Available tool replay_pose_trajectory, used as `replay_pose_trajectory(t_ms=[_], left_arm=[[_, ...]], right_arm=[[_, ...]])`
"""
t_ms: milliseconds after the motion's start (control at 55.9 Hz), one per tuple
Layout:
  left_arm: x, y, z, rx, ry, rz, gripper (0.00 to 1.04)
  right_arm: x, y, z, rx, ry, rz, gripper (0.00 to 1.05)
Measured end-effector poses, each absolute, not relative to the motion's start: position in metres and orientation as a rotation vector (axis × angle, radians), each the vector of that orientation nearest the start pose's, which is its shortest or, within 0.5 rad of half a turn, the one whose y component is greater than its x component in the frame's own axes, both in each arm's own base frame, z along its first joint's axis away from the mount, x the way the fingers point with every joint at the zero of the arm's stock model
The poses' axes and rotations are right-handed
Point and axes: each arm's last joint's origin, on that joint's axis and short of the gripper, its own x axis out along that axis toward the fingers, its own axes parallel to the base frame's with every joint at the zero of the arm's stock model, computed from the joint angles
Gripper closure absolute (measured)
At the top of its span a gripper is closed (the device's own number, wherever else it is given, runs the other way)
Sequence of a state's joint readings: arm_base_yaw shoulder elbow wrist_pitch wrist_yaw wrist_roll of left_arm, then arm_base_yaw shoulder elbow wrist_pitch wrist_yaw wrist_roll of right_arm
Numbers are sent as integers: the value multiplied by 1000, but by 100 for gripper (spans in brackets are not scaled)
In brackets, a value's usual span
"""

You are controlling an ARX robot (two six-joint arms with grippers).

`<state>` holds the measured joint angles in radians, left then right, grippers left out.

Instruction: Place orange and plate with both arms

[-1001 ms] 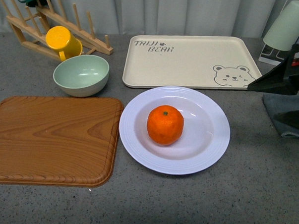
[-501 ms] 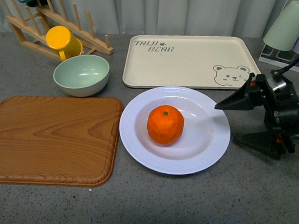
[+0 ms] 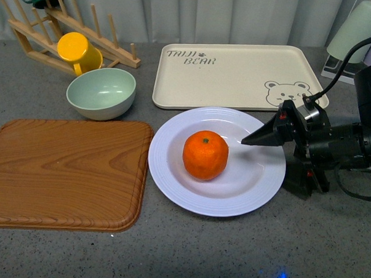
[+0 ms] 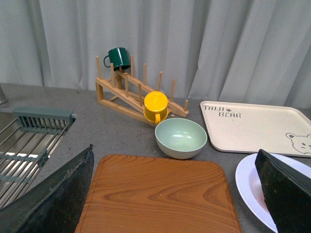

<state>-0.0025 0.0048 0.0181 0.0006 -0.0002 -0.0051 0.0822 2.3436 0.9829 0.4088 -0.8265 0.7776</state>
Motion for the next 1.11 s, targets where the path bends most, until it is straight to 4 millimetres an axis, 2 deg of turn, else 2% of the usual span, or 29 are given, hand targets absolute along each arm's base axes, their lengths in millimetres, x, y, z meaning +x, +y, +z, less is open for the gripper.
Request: replay_pose_trajectory(t_ms=[107,340,393,644,840,947,1108], left_arm=[[97,0,169,-5,-14,-3,6],[97,0,169,-5,-14,-3,6],[97,0,169,-5,-14,-3,6],[97,0,169,-5,-14,-3,6],[97,0,169,-5,-14,-3,6],[97,0,169,-5,-14,-3,6],[97,0,169,-5,-14,-2,6]], right_arm=[[360,51,-9,1022,1243,427,52],[359,50,-11,1006,1259,426,94],[359,50,-10,1005,1260,436,100],[360,50,-9,988,1233,460,101],[352,49,-6,1001,1178,485,101],[352,48,3,1033,1120,527,101],[364,47,21,1079,1012,557,101]])
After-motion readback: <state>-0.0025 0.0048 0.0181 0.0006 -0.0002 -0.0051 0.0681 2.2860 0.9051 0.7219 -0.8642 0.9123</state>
